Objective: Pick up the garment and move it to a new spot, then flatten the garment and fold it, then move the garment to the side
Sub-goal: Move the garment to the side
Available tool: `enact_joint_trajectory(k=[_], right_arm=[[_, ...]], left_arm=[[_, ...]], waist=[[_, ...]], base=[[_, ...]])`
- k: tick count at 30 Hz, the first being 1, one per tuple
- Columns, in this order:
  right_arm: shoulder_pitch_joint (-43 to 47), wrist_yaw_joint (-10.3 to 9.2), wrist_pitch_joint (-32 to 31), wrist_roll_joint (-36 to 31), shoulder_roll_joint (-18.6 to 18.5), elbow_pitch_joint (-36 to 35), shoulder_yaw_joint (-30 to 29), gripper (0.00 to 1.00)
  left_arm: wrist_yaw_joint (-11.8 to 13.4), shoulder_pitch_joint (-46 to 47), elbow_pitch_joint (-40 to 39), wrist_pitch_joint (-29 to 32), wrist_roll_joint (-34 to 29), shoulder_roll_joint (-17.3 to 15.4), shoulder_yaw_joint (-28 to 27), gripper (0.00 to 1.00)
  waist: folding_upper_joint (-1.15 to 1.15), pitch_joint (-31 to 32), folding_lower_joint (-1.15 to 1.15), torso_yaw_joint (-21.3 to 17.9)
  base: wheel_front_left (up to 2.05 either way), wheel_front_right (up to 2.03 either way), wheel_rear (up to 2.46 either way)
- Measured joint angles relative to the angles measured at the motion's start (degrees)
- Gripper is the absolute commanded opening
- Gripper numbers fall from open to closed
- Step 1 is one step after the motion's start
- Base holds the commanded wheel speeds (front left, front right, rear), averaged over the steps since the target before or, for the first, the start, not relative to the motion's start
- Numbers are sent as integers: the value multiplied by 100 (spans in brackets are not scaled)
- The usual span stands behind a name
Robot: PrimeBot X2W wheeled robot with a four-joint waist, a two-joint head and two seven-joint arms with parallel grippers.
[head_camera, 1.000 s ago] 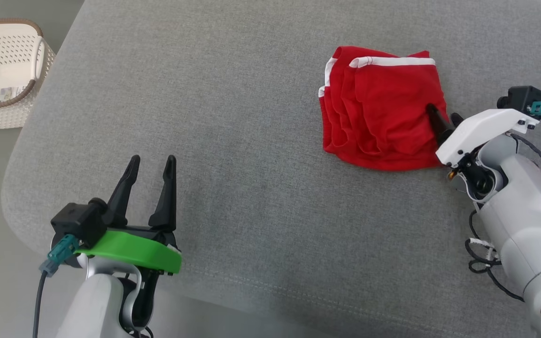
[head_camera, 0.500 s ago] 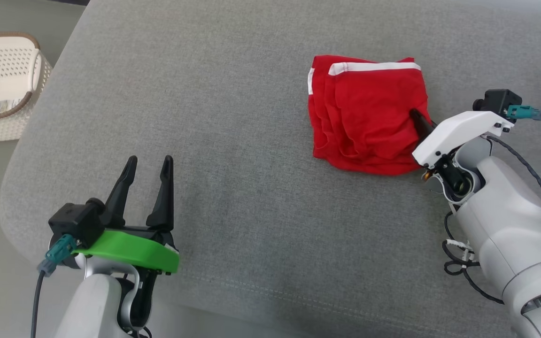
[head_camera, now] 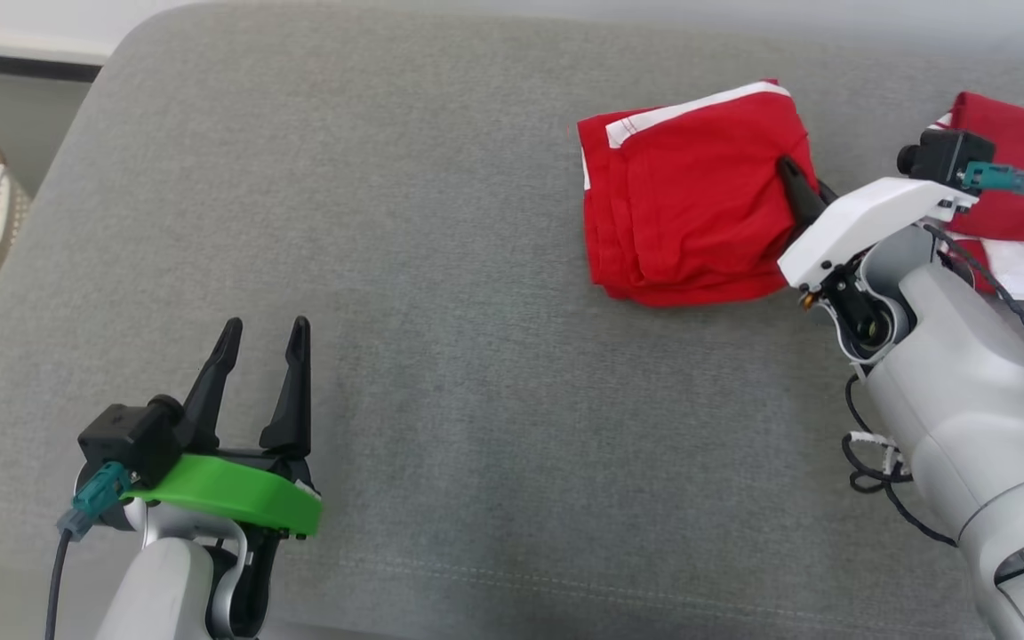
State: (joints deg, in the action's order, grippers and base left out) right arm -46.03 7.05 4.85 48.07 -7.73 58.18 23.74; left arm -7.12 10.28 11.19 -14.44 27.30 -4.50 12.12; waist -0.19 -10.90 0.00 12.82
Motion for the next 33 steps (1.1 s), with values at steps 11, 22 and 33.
enact_joint_trajectory(k=[11,22,33], right_arm=[[-286,0,-1,33,-437,-368,181,0],[-764,0,14,94,-1056,-557,85,0],[-1216,1,-12,186,-792,-945,436,0]], left_arm=[[0,-100,-80,0,0,-40,63,100],[0,-81,-156,0,1,-43,167,100],[0,42,-200,0,18,-79,118,100]], waist=[[0,129,0,-592],[0,-199,0,-681],[0,-508,0,-563]], base=[[0,0,0],[0,0,0],[0,0,0]])
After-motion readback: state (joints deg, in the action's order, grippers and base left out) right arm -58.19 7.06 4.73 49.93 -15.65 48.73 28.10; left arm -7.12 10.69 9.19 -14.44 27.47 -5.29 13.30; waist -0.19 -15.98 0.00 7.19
